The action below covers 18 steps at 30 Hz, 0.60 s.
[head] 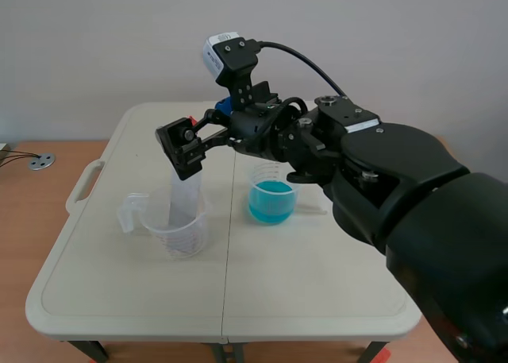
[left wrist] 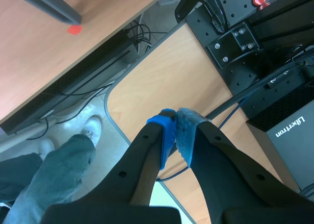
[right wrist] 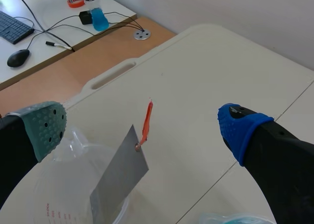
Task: Hold the metal plate by the orange handle, dip it into the blue solution, take it out and point at it, then put the plate back in the beaker on the left.
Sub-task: 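Lift the metal plate out of the left beaker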
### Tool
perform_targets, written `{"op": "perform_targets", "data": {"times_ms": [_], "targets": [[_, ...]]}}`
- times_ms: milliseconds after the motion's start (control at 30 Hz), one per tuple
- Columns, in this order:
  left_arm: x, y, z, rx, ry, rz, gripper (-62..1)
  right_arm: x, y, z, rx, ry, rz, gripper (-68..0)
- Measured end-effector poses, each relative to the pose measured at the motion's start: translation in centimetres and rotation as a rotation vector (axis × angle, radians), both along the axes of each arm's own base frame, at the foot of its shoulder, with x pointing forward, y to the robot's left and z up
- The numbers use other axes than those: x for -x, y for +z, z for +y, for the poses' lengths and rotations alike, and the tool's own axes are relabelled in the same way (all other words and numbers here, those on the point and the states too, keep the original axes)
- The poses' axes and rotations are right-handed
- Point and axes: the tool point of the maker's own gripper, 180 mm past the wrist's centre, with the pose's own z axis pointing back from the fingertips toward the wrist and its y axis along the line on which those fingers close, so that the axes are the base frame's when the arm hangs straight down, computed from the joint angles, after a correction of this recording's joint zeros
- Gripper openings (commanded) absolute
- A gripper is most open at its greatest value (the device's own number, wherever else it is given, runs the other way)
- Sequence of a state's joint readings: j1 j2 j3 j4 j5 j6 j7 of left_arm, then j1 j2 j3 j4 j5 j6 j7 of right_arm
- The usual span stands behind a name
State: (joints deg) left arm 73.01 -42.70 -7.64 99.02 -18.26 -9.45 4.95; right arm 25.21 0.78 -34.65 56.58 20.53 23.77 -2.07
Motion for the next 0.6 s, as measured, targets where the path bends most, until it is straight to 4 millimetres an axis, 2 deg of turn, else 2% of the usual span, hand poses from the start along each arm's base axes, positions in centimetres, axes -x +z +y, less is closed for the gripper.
{"op": "perform_targets", "data": {"times_ms": [400,600], "targets": [[0.0,0.0,0.0,0.0,0.0,0.0,-58.2,0.9,-1.2,1.3,0.021,0.031,0.039,-6.6],[0.0,0.0,0.0,0.0,0.0,0.0,-58.2,0.9,-1.2,1.4,0.02,0.031,0.04,-17.2]]}}
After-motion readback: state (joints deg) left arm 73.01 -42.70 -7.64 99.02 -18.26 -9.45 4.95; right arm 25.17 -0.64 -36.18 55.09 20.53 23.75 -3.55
